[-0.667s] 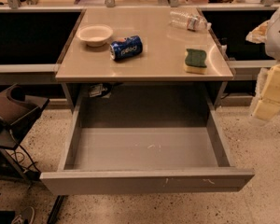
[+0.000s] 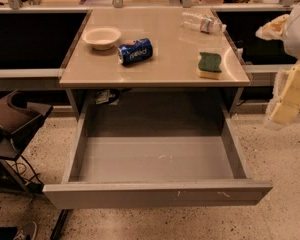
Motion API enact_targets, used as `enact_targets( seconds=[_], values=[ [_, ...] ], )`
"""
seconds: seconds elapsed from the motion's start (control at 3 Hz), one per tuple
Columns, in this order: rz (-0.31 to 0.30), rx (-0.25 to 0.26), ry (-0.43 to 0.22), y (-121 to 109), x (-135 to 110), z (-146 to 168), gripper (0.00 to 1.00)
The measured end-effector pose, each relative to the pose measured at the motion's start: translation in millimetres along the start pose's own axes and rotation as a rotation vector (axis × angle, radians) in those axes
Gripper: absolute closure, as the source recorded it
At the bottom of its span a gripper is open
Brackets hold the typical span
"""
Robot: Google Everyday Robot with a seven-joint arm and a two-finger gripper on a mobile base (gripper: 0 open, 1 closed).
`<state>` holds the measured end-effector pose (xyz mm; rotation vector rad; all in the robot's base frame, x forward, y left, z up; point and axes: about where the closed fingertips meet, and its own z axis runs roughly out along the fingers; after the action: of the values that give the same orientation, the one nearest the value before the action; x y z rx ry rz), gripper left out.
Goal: Place pepsi can into top drawer
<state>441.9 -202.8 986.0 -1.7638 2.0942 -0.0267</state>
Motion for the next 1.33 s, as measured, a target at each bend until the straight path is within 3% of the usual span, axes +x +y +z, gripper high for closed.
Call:
enact_targets(
  seconds=[0.33, 0.67, 1.0, 1.33],
  values=[
    [-0.178, -0.021, -0.236, -20.7, -47.8, -7.0, 0.0],
    [-0.434, -0.046, -0.505, -28.0, -125.0, -35.8, 0.0],
    [-0.592, 0.002, -0.768, -29.8, -201.4, -97.1, 0.0],
    [-0.615, 0.065, -0.819, -32.0, -211.2, -130.2, 0.0]
  ],
)
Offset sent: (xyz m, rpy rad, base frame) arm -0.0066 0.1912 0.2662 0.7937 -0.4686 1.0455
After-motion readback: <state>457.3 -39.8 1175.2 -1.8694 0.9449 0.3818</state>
